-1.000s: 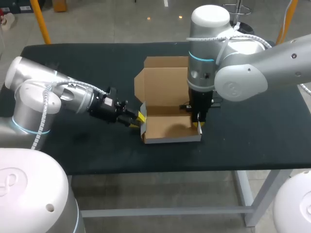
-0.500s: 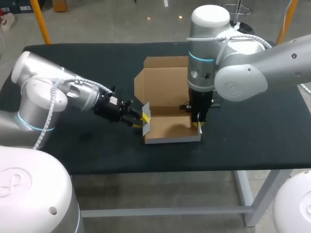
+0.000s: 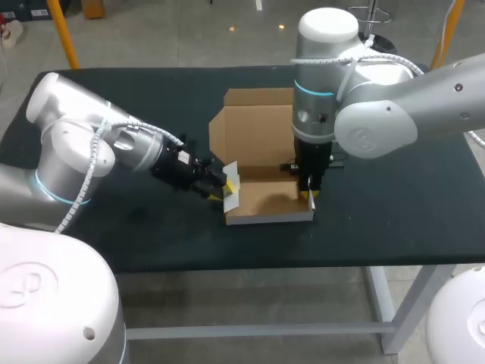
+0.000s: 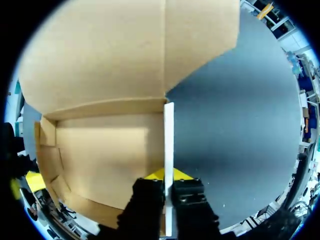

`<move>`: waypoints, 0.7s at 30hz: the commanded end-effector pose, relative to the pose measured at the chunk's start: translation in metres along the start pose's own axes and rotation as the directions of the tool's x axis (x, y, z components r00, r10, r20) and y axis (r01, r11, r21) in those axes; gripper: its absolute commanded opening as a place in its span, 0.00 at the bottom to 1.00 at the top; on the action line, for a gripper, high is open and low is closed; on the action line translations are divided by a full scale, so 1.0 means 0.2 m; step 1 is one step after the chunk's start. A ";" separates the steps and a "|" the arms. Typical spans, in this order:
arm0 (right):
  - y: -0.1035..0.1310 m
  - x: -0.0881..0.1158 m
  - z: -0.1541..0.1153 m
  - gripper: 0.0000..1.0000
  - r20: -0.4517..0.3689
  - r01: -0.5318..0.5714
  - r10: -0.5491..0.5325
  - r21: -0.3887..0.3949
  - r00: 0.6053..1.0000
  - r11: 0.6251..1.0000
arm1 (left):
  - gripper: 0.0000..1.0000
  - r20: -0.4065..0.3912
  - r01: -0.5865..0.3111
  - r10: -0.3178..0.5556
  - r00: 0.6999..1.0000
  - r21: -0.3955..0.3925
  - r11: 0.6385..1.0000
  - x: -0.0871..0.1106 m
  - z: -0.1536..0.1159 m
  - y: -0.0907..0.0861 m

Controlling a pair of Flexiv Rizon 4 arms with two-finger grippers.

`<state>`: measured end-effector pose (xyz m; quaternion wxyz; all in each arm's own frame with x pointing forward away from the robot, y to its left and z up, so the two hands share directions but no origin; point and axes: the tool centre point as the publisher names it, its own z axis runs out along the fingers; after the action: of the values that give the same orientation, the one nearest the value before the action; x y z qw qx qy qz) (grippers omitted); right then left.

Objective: Assemble the packaging by folding the flat box into shape, placing the metal phone stand inside, and closing the box properly

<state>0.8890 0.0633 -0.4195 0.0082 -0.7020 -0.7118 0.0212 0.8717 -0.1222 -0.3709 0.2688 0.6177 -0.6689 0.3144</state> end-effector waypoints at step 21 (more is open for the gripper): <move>0.00 0.01 0.00 0.00 0.002 0.000 0.000 0.004 1.000 1.000 | 0.44 0.362 0.010 -0.013 0.932 0.008 1.000 0.03 0.11 -0.02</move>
<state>0.8891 0.0624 -0.4195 0.0079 -0.7022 -0.7117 0.0214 0.8717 -0.1347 -0.3769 0.1826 0.6557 -0.6918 0.2412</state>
